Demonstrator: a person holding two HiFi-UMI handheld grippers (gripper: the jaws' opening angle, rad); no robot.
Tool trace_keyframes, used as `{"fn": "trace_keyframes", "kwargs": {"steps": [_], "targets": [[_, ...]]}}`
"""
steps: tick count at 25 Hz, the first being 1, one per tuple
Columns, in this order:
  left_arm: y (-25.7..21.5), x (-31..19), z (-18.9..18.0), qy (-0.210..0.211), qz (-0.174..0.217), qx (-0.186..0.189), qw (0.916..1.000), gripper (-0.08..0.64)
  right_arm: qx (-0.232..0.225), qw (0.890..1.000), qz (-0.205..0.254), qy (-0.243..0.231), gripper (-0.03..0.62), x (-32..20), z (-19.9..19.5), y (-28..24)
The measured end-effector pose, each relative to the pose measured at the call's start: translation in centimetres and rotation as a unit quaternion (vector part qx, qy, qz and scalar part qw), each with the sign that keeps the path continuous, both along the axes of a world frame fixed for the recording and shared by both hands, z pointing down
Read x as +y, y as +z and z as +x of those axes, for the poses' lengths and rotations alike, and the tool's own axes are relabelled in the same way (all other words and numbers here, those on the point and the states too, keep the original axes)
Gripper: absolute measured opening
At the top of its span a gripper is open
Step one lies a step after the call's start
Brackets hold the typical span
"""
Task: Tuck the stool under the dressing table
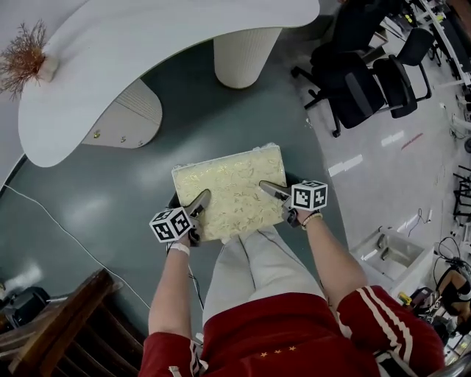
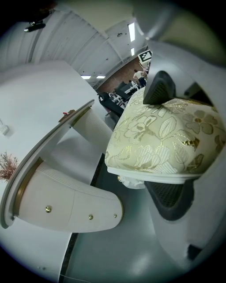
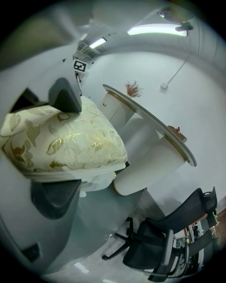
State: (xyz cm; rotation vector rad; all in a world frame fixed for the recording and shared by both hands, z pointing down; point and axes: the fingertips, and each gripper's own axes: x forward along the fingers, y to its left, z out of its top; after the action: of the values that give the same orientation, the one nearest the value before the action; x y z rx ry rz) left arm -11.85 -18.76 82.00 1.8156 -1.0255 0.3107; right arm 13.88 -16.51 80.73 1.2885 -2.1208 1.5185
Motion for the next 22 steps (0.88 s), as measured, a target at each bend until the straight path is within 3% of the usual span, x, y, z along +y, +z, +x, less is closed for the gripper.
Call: {"fn": "trace_keyframes", "kwargs": {"steps": [10, 22], "targets": [[1.9, -6.5, -1.9, -0.043, 0.013, 0.003, 0.999, 0.538, 0.004, 0.999, 0.021, -0.042, 0.46, -8.8, -1.9, 1.6], [10.0, -20.3, -2.4, -0.053, 0.006, -0.004, 0.9986, 0.538, 0.002, 0.998, 0.012, -0.058, 0.46, -23.1, -2.4, 9.9]]}}
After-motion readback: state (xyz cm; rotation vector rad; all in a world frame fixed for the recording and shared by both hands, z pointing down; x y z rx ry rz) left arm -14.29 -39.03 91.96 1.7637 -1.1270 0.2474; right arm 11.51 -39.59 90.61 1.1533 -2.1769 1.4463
